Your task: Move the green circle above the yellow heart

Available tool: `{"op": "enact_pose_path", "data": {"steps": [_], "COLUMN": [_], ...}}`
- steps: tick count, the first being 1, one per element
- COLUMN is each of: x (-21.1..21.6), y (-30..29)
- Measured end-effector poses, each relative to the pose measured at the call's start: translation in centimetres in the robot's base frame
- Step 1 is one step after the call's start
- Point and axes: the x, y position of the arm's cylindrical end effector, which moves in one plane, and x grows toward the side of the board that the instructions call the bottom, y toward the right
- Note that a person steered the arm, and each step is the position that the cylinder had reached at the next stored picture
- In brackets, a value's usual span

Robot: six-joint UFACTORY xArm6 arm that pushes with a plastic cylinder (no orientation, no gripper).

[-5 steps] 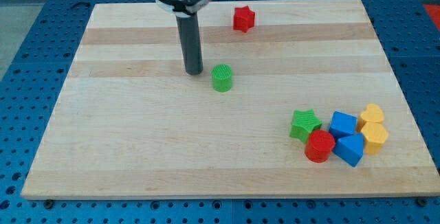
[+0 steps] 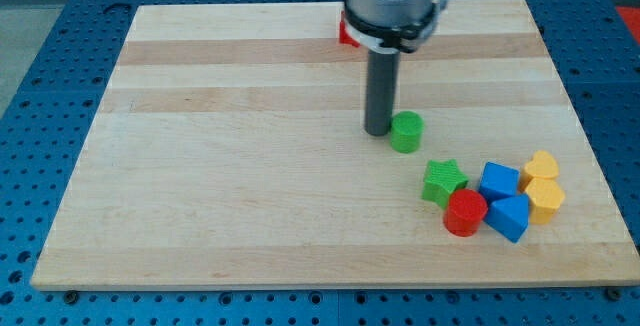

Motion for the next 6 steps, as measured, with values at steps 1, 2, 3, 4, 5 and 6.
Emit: {"op": "enact_pose_path", "data": {"steps": [1, 2, 3, 4, 5, 6], "x": [1.1, 2.0, 2.7, 2.9, 2.9, -0.2], "y": [3.1, 5.7, 8.1, 10.1, 10.6, 9.9]}}
